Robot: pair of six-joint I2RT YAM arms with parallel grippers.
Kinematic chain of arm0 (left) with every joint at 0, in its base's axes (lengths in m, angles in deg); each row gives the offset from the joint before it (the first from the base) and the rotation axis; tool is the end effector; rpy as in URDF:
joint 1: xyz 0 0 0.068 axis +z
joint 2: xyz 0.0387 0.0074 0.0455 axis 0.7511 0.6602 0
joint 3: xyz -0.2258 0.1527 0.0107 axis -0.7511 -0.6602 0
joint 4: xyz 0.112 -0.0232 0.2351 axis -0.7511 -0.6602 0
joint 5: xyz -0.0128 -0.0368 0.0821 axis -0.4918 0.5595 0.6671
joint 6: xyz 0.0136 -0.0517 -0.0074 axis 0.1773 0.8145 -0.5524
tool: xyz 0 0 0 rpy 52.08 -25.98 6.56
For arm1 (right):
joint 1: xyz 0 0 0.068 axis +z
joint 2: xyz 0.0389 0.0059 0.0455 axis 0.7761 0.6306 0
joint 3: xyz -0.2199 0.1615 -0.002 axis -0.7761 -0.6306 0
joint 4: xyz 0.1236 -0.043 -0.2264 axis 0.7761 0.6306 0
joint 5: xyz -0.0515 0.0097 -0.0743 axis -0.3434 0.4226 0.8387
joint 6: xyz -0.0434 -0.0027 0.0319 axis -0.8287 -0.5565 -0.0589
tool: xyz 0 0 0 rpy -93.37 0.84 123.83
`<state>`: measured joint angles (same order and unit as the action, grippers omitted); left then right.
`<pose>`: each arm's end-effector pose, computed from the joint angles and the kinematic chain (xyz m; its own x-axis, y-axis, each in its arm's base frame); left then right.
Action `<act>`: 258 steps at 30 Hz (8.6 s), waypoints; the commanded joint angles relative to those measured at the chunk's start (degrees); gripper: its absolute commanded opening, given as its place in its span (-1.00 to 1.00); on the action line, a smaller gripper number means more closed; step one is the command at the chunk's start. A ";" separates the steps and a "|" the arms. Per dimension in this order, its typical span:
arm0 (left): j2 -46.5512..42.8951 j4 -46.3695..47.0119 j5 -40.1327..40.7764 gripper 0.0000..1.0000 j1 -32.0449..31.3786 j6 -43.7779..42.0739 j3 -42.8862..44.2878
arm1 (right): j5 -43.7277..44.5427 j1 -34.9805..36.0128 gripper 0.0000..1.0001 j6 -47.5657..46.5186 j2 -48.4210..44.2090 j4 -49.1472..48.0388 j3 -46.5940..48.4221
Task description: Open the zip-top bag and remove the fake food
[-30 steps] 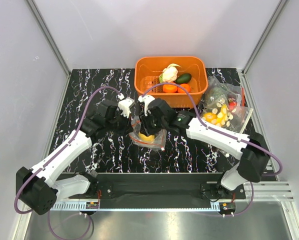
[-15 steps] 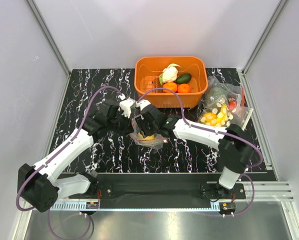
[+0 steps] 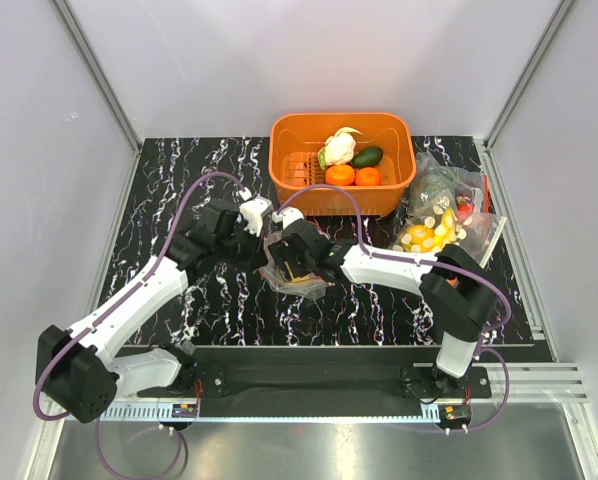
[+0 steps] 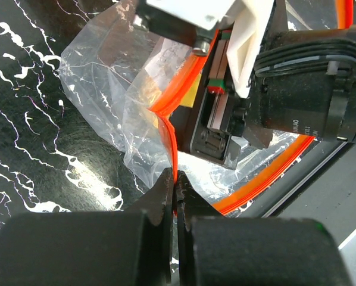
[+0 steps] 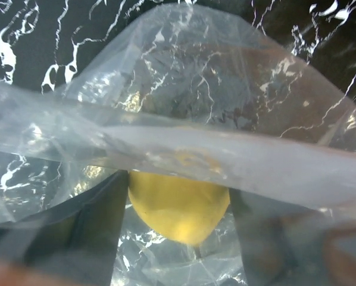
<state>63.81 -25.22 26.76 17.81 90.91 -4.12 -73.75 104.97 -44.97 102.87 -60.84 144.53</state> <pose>0.2028 -0.1322 0.2820 -0.6725 0.2838 -0.6835 0.5881 0.7655 -0.2609 0.2329 0.3107 0.1997 -0.5641 -0.4000 -0.7223 -0.6128 0.7891 0.0416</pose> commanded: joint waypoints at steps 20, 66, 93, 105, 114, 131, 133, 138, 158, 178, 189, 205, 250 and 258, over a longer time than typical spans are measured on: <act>-0.39 0.96 -0.36 -1.00 0.11 -0.07 1.90 | 0.86 0.25 -1.00 3.57 -1.61 2.05 -1.90; -2.23 1.49 -0.44 -1.00 -0.42 0.02 1.90 | 6.13 3.94 -1.00 4.45 -10.94 -3.13 5.39; -1.35 0.87 1.23 -1.00 -0.42 0.02 1.98 | -13.52 4.74 -1.00 9.39 -25.97 -14.64 -1.02; -1.35 0.96 1.58 -1.00 -0.42 -0.07 1.81 | -34.02 4.82 -1.00 -1.07 -23.07 -10.61 3.81; -0.39 0.61 3.42 -1.00 0.02 -0.33 1.90 | -36.59 4.74 -1.00 0.14 -27.19 -13.06 1.62; -7.07 8.96 -2.02 -1.00 2.04 5.03 -0.04 | -23.14 4.74 -1.00 2.95 -26.67 -13.23 -5.15; -6.63 9.22 -3.68 -1.00 1.96 5.21 -0.39 | -23.49 4.74 -1.00 3.75 -26.76 -16.03 -7.08; -6.19 9.40 -5.45 -1.00 1.96 4.07 -0.57 | -27.52 4.65 -1.00 5.68 -26.50 -22.63 -9.72; -3.37 4.92 -11.25 -1.00 4.33 -0.51 1.37 | -28.86 4.65 -1.00 -4.07 -33.52 -12.10 -6.20; -2.67 3.07 -5.28 -1.00 4.68 -1.12 1.63 | -7.31 -1.14 -1.00 -6.01 -35.30 -0.32 2.84; -2.50 2.98 -4.92 -1.00 4.68 -0.77 1.28 | -17.69 -30.03 -1.00 -7.68 -20.98 1.44 14.17; -2.41 2.90 -4.14 -1.00 4.68 -0.86 1.28 | -17.25 -41.84 -0.92 -5.48 3.47 -0.23 26.14; -15.75 -23.91 29.43 0.98 5.38 13.90 12.08 | -14.17 -41.93 1.00 -0.47 -43.81 22.88 -1.11; -19.46 -20.57 41.21 0.98 5.38 15.75 14.46 | -14.79 -41.93 0.99 0.85 -47.94 25.25 -0.85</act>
<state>44.55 -47.65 59.78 22.88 105.05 7.53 -88.92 63.25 -45.10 56.75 -36.62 143.24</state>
